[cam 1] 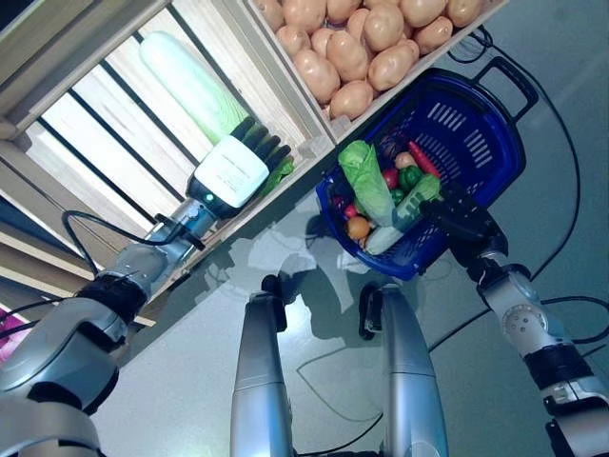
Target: Put vegetables into the basket
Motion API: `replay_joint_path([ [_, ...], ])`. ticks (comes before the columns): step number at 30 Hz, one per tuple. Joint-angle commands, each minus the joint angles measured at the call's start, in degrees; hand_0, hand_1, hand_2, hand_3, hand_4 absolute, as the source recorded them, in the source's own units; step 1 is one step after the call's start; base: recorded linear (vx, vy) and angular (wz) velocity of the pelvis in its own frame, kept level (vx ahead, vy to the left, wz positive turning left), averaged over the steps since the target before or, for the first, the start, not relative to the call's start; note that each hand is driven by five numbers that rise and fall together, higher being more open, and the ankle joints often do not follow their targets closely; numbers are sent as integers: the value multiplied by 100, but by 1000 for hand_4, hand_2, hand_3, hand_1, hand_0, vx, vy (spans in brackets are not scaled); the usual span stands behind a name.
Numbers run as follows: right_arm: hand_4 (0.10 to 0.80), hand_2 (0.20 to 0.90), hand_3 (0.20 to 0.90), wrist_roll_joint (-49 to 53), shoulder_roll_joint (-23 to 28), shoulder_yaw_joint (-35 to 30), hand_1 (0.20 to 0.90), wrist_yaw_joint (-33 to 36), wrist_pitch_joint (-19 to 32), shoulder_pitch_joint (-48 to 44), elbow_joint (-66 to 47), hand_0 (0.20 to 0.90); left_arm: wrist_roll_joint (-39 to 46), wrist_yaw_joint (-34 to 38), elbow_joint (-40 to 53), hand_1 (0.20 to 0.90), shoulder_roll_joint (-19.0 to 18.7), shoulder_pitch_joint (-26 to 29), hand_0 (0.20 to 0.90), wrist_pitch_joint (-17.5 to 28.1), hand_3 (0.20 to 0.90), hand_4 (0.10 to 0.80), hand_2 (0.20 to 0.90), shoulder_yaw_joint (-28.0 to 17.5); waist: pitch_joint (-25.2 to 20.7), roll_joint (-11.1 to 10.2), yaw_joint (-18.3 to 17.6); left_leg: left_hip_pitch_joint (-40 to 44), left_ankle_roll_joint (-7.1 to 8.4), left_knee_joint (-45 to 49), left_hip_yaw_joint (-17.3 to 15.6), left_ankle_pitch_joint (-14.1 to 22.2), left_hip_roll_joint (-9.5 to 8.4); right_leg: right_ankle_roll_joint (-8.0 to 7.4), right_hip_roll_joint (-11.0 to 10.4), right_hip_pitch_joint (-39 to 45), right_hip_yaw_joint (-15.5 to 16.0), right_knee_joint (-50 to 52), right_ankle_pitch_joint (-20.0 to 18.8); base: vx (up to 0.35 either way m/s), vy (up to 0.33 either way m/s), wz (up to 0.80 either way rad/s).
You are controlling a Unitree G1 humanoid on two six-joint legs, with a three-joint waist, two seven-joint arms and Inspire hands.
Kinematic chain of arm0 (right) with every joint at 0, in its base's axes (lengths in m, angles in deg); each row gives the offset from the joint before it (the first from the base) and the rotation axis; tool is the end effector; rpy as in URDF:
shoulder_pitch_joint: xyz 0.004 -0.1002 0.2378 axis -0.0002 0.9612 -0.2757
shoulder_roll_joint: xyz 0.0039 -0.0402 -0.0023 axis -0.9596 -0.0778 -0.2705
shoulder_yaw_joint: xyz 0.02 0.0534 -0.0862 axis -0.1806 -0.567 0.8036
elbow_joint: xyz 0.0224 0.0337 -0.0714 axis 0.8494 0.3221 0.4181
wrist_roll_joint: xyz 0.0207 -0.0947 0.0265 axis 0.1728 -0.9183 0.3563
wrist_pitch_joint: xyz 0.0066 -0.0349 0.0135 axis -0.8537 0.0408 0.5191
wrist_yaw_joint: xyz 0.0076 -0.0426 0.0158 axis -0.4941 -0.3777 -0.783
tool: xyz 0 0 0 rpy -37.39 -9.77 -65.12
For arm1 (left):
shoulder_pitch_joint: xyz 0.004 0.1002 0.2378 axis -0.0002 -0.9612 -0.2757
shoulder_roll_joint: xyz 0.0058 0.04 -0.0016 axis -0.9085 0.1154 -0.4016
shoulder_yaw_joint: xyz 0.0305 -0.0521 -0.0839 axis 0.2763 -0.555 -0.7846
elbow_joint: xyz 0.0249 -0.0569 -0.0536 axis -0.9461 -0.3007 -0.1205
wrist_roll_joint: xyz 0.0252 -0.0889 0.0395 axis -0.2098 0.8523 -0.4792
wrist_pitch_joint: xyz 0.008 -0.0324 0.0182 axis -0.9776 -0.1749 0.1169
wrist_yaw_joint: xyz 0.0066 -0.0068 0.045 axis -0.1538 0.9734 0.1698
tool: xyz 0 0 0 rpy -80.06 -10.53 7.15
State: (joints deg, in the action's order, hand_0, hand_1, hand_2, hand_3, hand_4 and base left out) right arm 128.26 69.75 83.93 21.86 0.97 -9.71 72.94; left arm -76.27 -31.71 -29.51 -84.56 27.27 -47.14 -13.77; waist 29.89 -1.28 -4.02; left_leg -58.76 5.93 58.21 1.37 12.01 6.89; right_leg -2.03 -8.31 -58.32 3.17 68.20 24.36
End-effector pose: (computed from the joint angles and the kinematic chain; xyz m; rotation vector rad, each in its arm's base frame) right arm 0.2838 -0.2410 0.1076 0.5112 0.0224 -0.0179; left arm 0.3232 0.2571 0.1612 2.1318 -0.8510 0.1082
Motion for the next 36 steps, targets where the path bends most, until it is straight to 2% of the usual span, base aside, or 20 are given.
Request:
replay_joint_path([
  [1,800,900,900,61,183,-394,900,-193,289,-147,-677,900,-135,98,151,900,-188,740,900,-216,900,800,900,-52,-10,14,-74,412,-430,-128,-448,456,-51,-55,-100,321,27,-700,-739,0,0,0],
  [2,800,900,900,83,170,-378,900,-188,275,-115,-697,900,-133,13,179,900,-191,742,900,-209,900,800,900,-12,-10,21,-86,519,-409,-115,-445,567,-47,-91,-99,433,5,-706,-652,-56,-13,-2],
  [3,800,900,900,64,165,-385,900,-181,280,-130,-721,900,-131,-29,208,900,-207,777,900,-209,900,800,900,-7,-10,22,-93,431,-428,-148,-464,452,-41,-56,-103,345,12,-742,-755,0,0,0],
  [7,800,900,900,68,142,-397,900,-183,300,-114,-775,900,69,-169,219,900,-249,763,900,-268,900,800,900,-22,-10,43,-108,480,-435,-182,-501,457,-25,-59,-108,382,-6,-798,-779,-12,-1,0],
  [9,800,900,900,76,153,-409,900,-175,286,-121,-768,900,71,-260,203,300,-261,779,300,-234,300,400,300,-14,-10,44,-121,487,-429,-186,-504,458,-26,-66,-102,393,-17,-811,-788,0,0,0],
  [21,800,900,900,53,146,-401,900,-162,341,-109,-735,900,200,-344,108,300,-242,793,300,-333,300,400,300,42,-10,30,-103,484,-460,-170,-503,488,-24,-57,-112,377,25,-795,-772,0,0,0],
  [24,800,900,900,0,142,-412,900,-197,342,-86,-751,900,619,-27,57,300,-267,702,300,-589,300,400,300,-62,-10,32,-99,491,-437,-161,-492,478,-24,-59,-118,393,23,-794,-776,0,0,0],
  [25,800,900,900,-10,138,-423,900,-203,338,-76,-774,900,843,180,52,300,-268,650,300,-699,300,400,300,-143,-10,30,-94,488,-434,-154,-484,475,-22,-60,-121,388,18,-782,-771,0,0,0],
  [27,800,900,900,-17,132,-485,900,-253,351,-21,-770,900,1092,626,14,300,-265,538,300,-635,300,400,300,-399,-10,32,-65,501,-446,-160,-481,481,-24,-46,-131,402,30,-779,-748,0,0,0],
  [36,800,900,900,-122,10,-680,900,-265,434,252,-936,900,1372,1845,432,300,-442,-68,300,-303,300,400,300,-1337,-10,66,35,572,-425,-246,-444,450,-60,-6,-152,486,61,-813,-718,0,-1,0],
])
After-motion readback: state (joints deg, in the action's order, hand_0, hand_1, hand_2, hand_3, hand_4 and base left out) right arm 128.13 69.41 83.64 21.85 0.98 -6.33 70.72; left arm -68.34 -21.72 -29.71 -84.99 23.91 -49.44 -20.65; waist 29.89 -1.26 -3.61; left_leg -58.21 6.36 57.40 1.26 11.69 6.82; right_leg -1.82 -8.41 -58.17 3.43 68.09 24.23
